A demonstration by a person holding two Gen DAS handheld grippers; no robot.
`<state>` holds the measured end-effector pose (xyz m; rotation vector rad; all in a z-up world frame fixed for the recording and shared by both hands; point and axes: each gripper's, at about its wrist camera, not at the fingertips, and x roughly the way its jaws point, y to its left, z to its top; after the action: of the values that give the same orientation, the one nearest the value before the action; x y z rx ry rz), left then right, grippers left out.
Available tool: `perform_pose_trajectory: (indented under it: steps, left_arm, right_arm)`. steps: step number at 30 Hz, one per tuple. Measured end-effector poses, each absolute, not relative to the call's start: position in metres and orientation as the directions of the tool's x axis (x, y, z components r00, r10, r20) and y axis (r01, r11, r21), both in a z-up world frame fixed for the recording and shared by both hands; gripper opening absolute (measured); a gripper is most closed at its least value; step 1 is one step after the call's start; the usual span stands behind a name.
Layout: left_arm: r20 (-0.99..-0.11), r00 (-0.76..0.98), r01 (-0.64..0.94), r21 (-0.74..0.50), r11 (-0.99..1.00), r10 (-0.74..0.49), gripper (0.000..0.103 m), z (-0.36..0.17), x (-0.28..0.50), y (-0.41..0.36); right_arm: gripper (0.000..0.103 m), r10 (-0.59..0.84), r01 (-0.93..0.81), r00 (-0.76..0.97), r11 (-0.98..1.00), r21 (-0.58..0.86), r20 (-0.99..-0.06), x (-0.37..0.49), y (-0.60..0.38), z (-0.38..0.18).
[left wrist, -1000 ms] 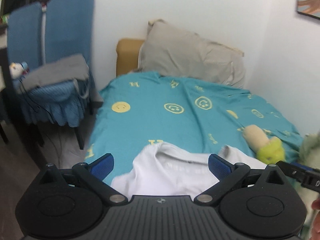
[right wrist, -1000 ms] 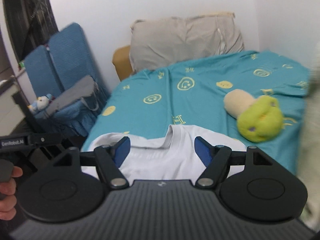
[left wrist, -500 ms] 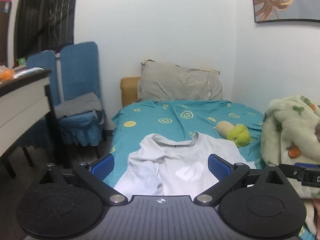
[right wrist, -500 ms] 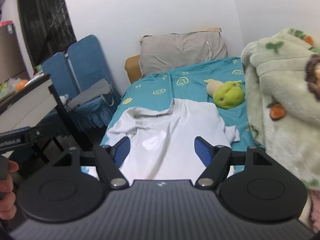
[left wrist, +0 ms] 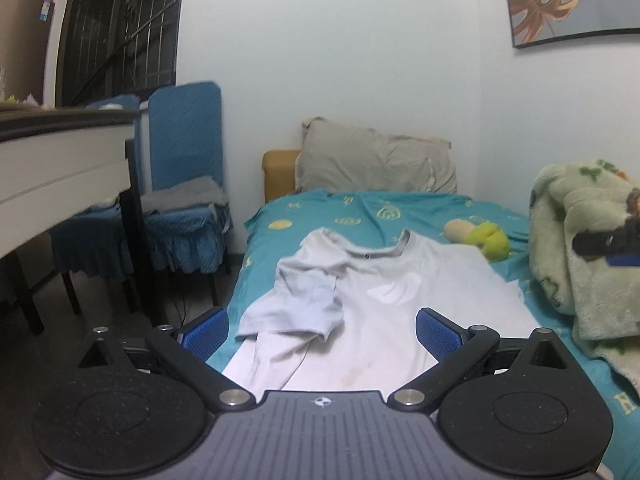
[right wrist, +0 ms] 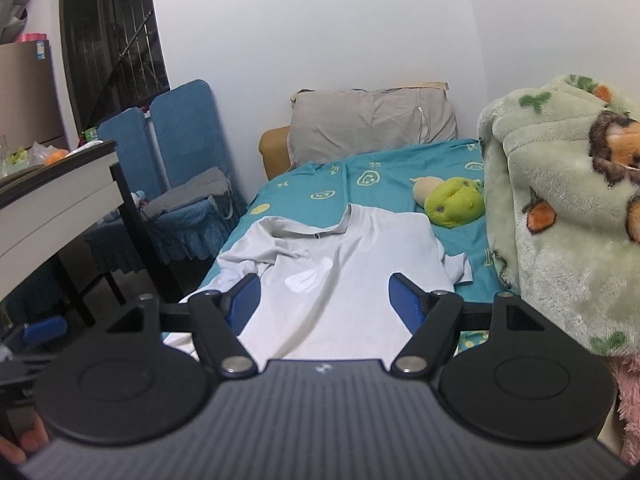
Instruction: Fold clothes
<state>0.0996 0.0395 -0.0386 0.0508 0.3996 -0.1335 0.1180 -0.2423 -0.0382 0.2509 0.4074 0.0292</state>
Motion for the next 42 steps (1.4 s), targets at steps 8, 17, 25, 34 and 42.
perform_pose_trajectory:
  steps: [8, 17, 25, 34, 42]
  left_arm:
    - [-0.431, 0.895, 0.112, -0.04, 0.993, -0.118, 0.101, -0.042, 0.106, 0.045]
    - [-0.527, 0.84, 0.017, -0.214, 0.977, -0.13, 0.099, -0.041, 0.184, 0.075]
    - [-0.628, 0.768, -0.186, -0.413, 0.892, -0.13, 0.089, -0.089, 0.301, 0.142]
    - [-0.654, 0.732, -0.237, -0.509, 0.828, -0.192, 0.036, -0.155, 0.362, 0.161]
    - [-0.543, 0.829, -0.094, -0.374, 0.922, -0.136, 0.004, -0.103, 0.397, 0.16]
  right_arm:
    - [0.072, 0.065, 0.041, 0.912, 0.968, 0.248, -0.405, 0.125, -0.242, -0.044]
    - [0.072, 0.07, 0.111, 0.87, 0.937, 0.332, -0.488, 0.132, -0.253, -0.059]
    - [0.072, 0.132, 0.14, 0.838, 0.886, 0.442, -0.53, 0.162, -0.266, -0.075]
    - [0.072, 0.132, 0.198, 0.803, 0.86, 0.47, -0.581, 0.208, -0.277, -0.101]
    - [0.072, 0.142, 0.232, 0.771, 0.845, 0.481, -0.621, 0.209, -0.277, -0.114]
